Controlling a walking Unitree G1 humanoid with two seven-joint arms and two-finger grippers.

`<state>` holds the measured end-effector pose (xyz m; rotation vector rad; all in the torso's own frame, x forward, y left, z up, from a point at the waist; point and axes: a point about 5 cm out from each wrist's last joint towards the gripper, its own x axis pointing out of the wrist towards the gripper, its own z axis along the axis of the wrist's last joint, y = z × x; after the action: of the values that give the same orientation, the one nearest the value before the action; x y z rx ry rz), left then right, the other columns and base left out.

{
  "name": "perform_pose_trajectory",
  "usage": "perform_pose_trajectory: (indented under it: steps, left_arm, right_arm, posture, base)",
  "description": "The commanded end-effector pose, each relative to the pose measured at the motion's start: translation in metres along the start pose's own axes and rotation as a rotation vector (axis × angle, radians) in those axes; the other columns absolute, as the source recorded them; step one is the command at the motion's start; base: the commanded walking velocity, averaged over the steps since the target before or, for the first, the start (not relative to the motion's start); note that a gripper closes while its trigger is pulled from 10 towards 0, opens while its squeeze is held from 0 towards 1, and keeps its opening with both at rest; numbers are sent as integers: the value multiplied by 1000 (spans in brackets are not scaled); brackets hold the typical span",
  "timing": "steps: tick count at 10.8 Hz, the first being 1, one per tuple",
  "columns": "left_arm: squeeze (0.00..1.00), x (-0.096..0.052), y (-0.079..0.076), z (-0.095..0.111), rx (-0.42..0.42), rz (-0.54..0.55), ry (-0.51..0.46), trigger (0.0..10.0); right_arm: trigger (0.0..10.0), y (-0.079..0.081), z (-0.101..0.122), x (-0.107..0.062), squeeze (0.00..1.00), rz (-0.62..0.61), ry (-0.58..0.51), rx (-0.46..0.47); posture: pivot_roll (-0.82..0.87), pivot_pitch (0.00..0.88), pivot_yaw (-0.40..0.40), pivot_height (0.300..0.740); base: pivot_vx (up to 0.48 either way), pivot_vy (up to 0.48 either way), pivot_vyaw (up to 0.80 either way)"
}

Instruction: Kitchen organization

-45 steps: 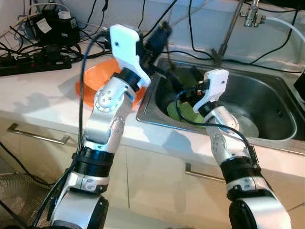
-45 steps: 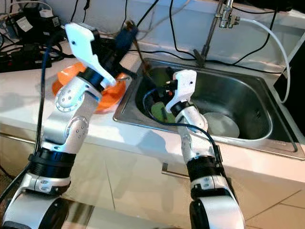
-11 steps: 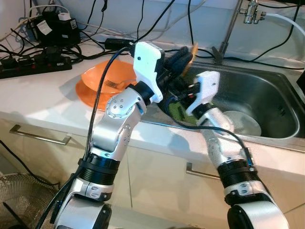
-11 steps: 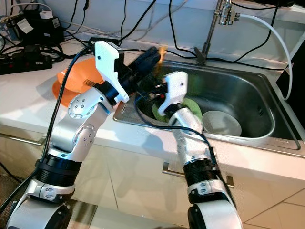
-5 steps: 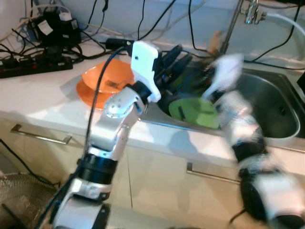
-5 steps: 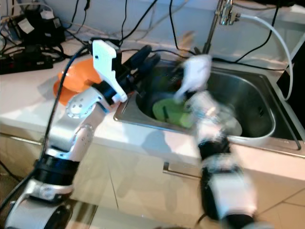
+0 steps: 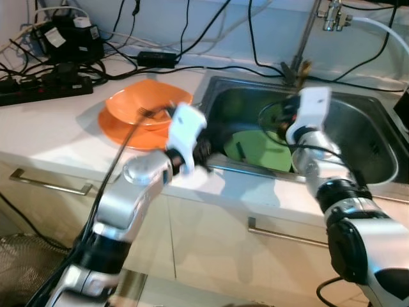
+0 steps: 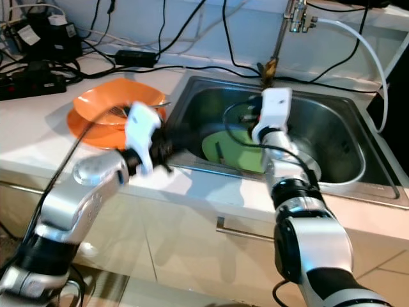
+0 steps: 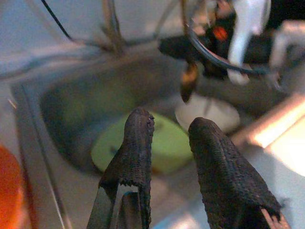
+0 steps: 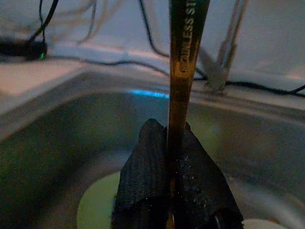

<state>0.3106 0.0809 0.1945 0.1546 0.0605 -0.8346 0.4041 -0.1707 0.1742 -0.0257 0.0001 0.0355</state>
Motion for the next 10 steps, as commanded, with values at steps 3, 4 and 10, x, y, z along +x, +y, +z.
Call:
perform_pose_trajectory:
  steps: [3, 4, 10]
  left_arm:
    - [0, -8, -10, -16, 36, -31, 145, 10000]
    - [0, -8, -12, -17, 25, -33, 159, 10000]
    - [0, -8, -19, -17, -22, -30, 201, 10000]
  right_arm:
    - [10000, 6, -6, 1, 0, 3, 49, -18]
    - [10000, 8, -12, -1, 0, 13, 71, -26]
    - [10000, 7, -54, -16, 0, 2, 242, -47]
  posture:
    - [272, 0, -60, 740]
    - [282, 0, -63, 740]
    - [301, 0, -60, 740]
  base:
    - [0, 0, 0]
    - [0, 0, 0]
    - [0, 0, 0]
